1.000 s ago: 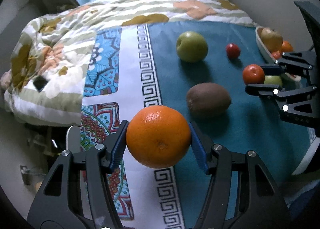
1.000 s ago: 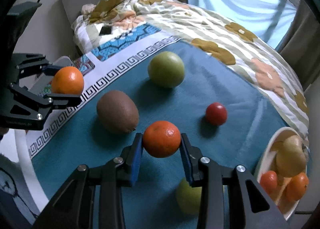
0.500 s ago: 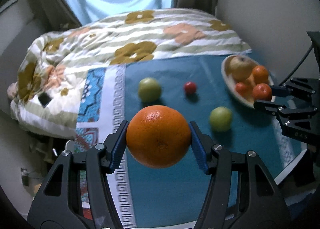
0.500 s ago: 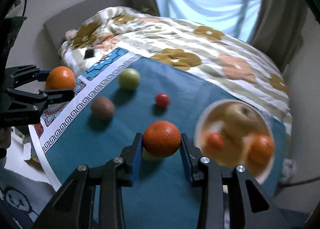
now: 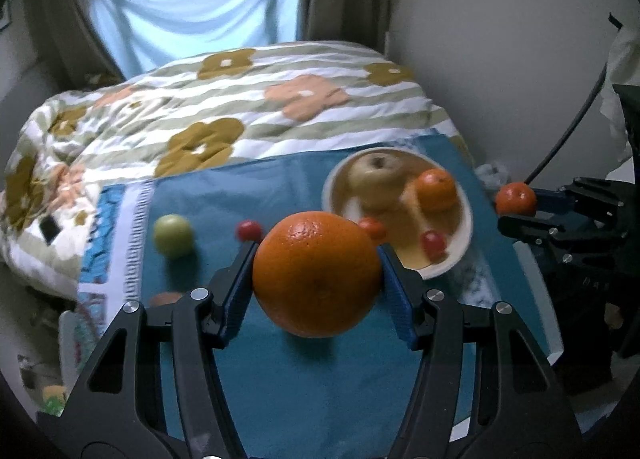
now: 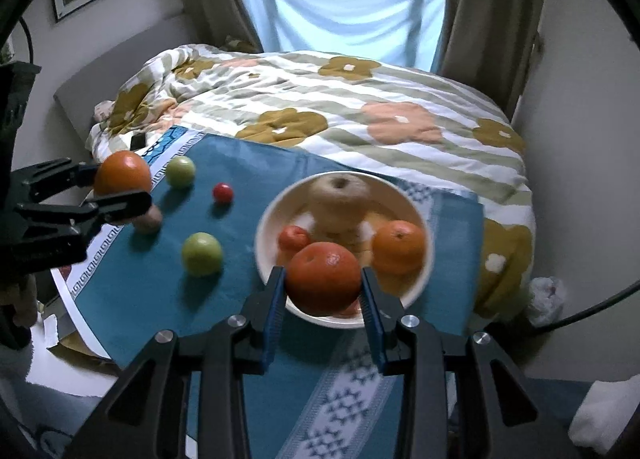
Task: Organize fruits
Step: 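Carry the large orange into the bowl and open the left gripper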
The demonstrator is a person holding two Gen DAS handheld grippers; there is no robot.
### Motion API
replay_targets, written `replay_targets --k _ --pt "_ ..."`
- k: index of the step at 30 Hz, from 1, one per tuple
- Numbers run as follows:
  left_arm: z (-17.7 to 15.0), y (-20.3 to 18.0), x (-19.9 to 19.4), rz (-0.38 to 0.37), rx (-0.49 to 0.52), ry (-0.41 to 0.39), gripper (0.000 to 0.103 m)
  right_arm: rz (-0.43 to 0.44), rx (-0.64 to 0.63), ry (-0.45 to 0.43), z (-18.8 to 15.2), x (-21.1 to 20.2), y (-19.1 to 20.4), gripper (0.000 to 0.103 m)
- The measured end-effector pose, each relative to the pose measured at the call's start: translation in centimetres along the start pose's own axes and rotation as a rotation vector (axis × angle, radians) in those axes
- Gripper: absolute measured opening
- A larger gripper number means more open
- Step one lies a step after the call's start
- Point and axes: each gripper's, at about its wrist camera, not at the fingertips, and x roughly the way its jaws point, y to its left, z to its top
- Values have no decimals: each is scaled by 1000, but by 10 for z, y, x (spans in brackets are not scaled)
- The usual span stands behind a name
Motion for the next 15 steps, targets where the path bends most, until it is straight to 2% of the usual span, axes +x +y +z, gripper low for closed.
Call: replay_targets --k 5,10,15 --pt "12 -33 27 -55 42 29 64 -8 42 7 -6 3 -21 34" --pt "20 -59 69 -119 107 92 64 -29 113 26 -13 14 -43 34" --pt "15 -82 113 -118 206 153 64 -48 180 58 -20 27 -58 34"
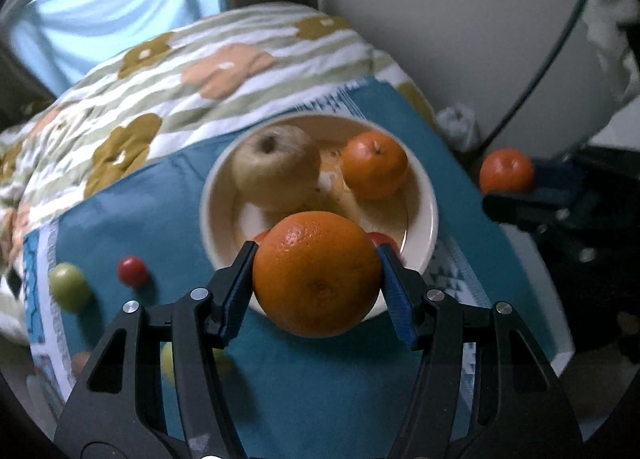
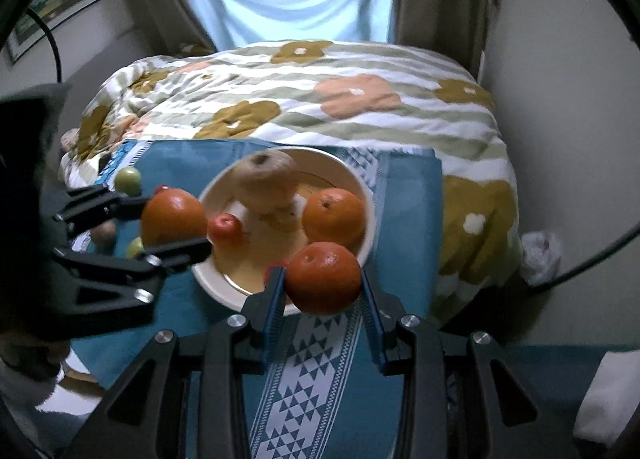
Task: Organize fruits
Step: 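Carry the large orange into the bowl and open the left gripper, then lower the tangerine into the bowl and open the right gripper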
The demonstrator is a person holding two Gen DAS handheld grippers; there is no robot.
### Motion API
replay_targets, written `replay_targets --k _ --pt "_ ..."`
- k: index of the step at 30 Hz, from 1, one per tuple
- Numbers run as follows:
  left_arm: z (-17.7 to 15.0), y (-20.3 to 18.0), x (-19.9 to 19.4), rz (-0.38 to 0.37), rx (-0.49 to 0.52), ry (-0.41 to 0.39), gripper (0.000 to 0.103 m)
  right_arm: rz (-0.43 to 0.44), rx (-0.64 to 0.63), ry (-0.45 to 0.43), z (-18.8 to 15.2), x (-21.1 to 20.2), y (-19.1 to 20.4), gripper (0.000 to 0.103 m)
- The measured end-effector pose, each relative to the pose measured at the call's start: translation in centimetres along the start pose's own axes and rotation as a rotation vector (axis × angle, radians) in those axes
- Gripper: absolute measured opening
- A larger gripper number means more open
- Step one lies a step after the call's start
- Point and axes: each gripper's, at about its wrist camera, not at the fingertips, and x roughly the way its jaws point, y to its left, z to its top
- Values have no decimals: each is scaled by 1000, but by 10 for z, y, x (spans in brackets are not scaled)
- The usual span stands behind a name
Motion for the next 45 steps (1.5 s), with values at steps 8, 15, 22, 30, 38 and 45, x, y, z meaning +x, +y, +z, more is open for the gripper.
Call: replay_targets --k 8,15,22,30,38,45 --pt "1 -16 29 30 114 35 64 -17 52 28 -3 17 -12 34" --pt "-2 -18 41 48 176 52 64 -17 84 29 1 23 -13 34" --pt "-3 -13 23 22 138 0 103 -16 82 30 2 22 -13 34" --pt "-9 14 -6 43 43 -33 103 17 73 30 3 26 -8 33" --pt "-32 42 -28 86 -75 -37 103 66 22 53 11 50 11 34" --pt "-59 71 -39 130 -180 -25 103 91 -27 66 18 68 31 34"
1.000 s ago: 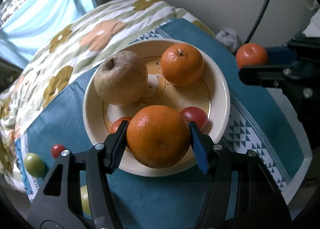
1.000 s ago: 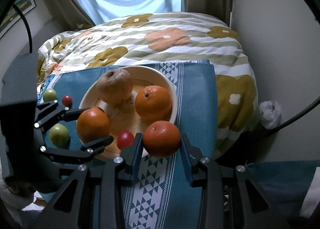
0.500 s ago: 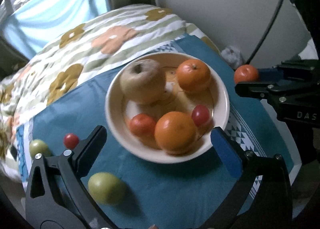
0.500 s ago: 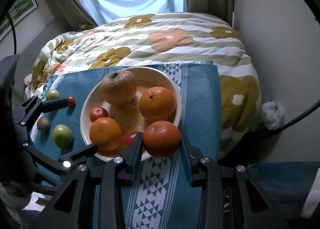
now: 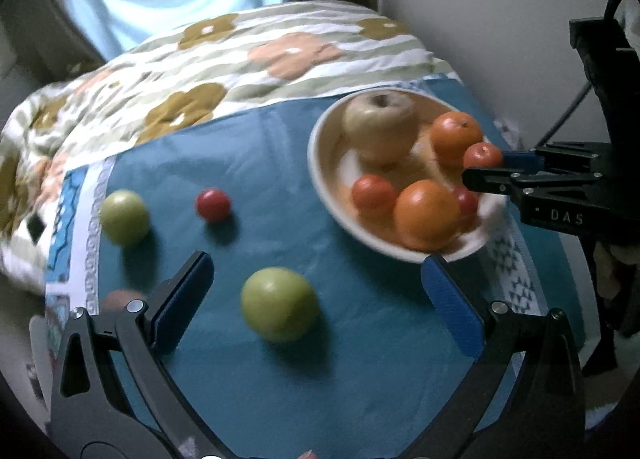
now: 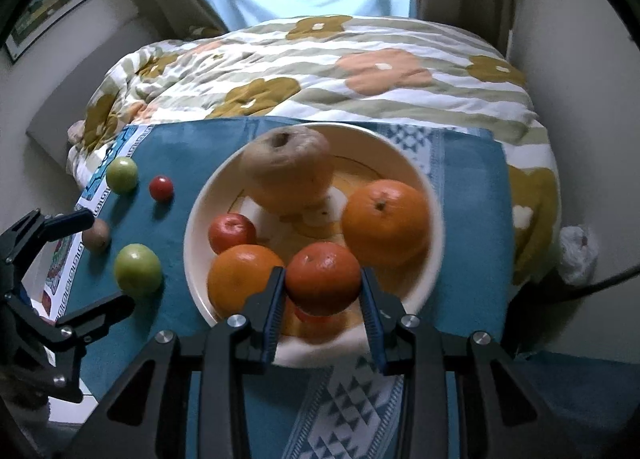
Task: Organize fruits
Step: 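Lower the tangerine into the bowl and open the right gripper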
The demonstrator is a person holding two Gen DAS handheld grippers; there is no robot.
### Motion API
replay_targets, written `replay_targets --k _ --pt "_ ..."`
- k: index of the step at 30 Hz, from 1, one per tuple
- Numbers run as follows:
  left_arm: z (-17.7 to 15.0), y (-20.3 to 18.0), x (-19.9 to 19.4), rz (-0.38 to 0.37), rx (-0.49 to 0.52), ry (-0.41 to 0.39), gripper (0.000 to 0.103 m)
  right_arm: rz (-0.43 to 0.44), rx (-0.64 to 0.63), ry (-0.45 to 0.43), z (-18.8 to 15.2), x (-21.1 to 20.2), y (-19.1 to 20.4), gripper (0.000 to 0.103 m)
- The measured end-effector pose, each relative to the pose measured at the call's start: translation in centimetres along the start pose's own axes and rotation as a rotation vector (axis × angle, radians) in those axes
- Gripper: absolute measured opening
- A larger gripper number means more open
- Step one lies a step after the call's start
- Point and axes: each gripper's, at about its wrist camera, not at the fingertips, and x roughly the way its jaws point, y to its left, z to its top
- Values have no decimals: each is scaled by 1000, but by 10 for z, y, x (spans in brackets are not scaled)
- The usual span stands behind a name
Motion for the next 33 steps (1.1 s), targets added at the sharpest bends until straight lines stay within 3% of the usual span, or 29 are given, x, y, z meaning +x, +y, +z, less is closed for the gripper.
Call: replay_targets --k 15,17,19,27,29,33 --pt "-22 23 -1 42 -94 19 103 2 22 5 2 11 1 35" --pt "-23 23 -3 44 -98 17 103 14 35 -15 -1 7 -1 64" --pt "-25 23 -6 48 -101 14 103 22 39 -35 -2 3 -2 86" --pt "-30 23 -23 63 -110 -15 103 20 27 -87 -8 -16 1 90" --pt "-30 22 -28 63 -117 -24 103 22 18 -95 -10 -21 3 102" --pt "-34 20 -42 74 -124 -46 103 30 8 -108 -14 -33 6 102"
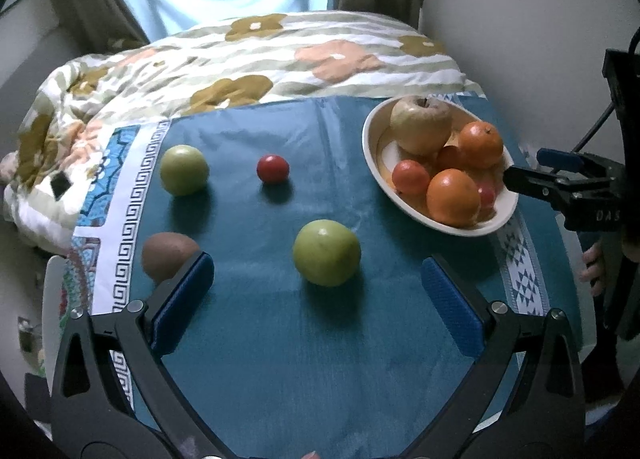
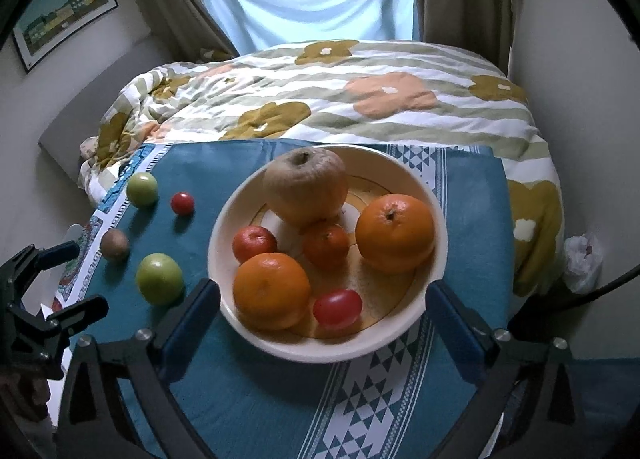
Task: Organize fruits
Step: 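Lower the tangerine into the bowl and open the right gripper, then grasp the brown kiwi with the left gripper while the right gripper grasps the large green apple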
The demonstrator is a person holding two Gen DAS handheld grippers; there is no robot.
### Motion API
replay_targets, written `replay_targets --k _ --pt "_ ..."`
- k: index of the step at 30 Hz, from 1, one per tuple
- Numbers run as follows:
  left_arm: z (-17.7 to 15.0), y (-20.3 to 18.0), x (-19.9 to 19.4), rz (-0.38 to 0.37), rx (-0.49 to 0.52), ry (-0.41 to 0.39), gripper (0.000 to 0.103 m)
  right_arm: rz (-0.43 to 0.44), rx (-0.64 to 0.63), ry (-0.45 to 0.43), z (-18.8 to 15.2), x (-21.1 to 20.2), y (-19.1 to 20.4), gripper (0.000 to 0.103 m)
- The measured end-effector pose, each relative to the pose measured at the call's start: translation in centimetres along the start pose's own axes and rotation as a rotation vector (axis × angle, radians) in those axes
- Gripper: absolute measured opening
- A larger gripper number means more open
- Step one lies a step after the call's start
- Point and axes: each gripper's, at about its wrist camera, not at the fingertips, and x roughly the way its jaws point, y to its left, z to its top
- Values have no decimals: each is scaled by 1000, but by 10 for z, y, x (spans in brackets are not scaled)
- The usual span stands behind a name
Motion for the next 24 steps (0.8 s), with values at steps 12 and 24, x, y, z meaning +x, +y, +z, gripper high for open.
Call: replay_targets --k 12,24 --pt "-23 24 -59 78 -86 -67 103 57 -55 -13 -5 -33 26 102" --pt "-23 78 -81 157 -105 -82 103 76 -68 18 -5 -43 74 102"
